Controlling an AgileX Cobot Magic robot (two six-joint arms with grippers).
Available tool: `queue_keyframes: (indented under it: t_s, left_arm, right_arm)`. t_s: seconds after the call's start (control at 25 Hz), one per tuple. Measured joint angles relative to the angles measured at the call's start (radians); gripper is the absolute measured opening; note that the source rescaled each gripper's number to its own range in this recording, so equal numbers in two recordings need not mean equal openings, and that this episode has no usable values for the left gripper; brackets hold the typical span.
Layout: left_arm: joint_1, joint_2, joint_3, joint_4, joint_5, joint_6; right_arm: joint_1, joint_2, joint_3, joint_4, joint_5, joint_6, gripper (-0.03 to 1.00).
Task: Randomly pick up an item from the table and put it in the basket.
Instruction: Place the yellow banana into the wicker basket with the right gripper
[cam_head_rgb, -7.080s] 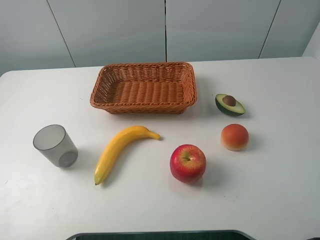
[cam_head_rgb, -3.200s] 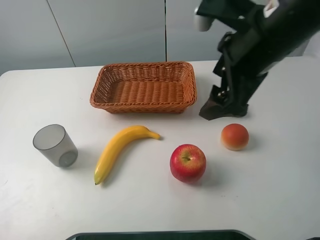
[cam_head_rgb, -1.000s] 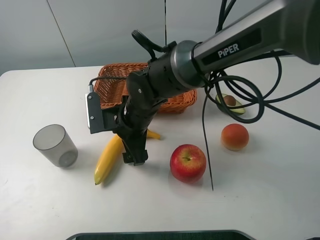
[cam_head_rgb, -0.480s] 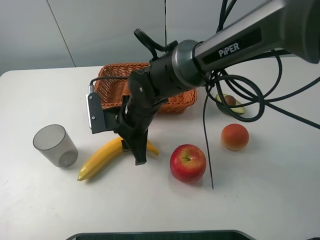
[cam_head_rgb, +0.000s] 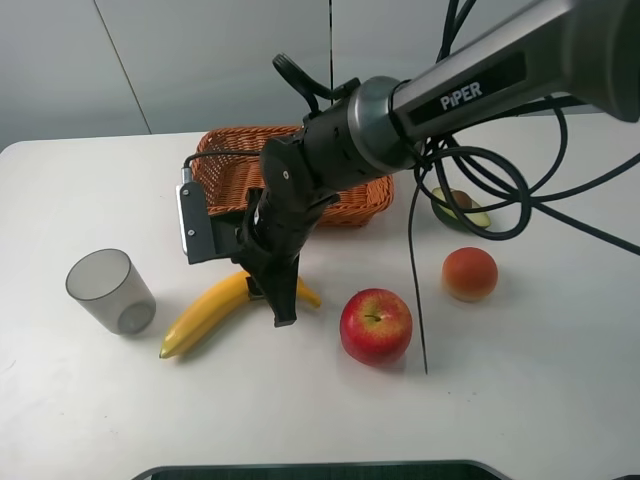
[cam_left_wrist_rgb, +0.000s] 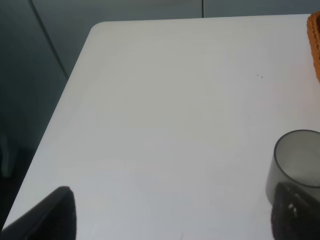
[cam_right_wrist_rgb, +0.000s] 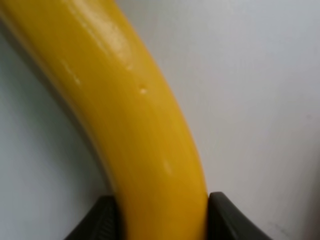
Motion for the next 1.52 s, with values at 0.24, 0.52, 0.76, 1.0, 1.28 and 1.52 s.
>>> queue_keyframes:
  t_s: [0.24,0.52,0.76,1.0,1.28,1.52]
  left_arm:
    - [0.000,0.000,0.000,0.000,0.000,0.000]
    - [0.000,0.000,0.000,0.000,0.000,0.000]
    - [0.000,0.000,0.000,0.000,0.000,0.000]
    - [0.000,0.000,0.000,0.000,0.000,0.000]
    - [0.000,0.000,0.000,0.000,0.000,0.000]
    - [0.000,0.000,0.000,0.000,0.000,0.000]
  right_arm:
    - [0.000,-0.032,0.000,-0.005,0.045,-0.010,0.02]
    - [-0.031,-0.151,0.000,-0.005,0.162,0.015,0.02]
    - [-0.108,-0.267,0.000,-0.005,0.237,0.124,0.02]
    - [-0.217,-0.328,0.000,-0.024,0.111,0.229,0.02]
    - [-0.276,-0.303,0.000,-0.087,-0.098,0.241,0.02]
    - [-0.302,-0.219,0.000,-0.106,-0.255,0.241,0.02]
